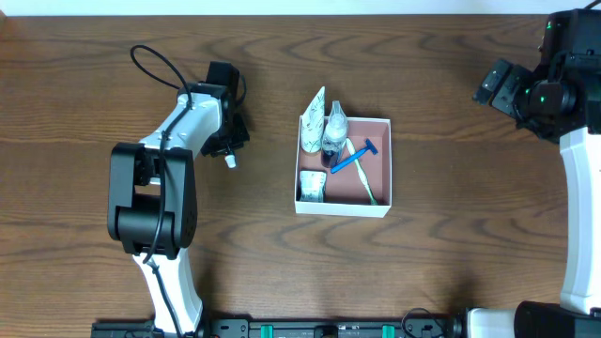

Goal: Pack container

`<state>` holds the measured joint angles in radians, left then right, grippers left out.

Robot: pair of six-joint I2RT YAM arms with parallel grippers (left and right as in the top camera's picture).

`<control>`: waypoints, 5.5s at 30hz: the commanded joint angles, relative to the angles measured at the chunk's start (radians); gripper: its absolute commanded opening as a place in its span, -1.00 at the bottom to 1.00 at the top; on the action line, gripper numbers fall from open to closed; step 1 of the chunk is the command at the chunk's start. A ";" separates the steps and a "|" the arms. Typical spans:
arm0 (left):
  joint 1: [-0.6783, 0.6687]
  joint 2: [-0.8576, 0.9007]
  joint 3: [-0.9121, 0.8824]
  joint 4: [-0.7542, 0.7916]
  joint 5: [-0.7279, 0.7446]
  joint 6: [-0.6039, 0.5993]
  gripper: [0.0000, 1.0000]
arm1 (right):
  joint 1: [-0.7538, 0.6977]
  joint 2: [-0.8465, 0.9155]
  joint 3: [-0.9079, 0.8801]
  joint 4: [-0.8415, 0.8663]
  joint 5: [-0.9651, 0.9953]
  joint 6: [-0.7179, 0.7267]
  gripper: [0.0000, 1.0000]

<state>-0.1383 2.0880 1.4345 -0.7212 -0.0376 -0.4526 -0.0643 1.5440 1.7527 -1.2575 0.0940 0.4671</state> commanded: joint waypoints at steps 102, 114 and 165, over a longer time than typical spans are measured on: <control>-0.690 -0.819 0.082 -0.137 -0.065 0.135 0.28 | -0.002 0.001 0.005 0.000 0.007 0.011 0.99; -0.690 -0.855 0.080 -0.222 -0.087 0.134 0.96 | -0.002 0.001 0.005 0.000 0.007 0.011 0.98; 0.103 -1.886 -1.330 0.731 0.083 0.262 0.96 | 0.000 0.001 0.005 0.000 0.007 0.011 0.98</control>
<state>-0.0490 0.2501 0.1524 -0.0246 0.0296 -0.2047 -0.0643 1.5440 1.7519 -1.2575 0.0940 0.4671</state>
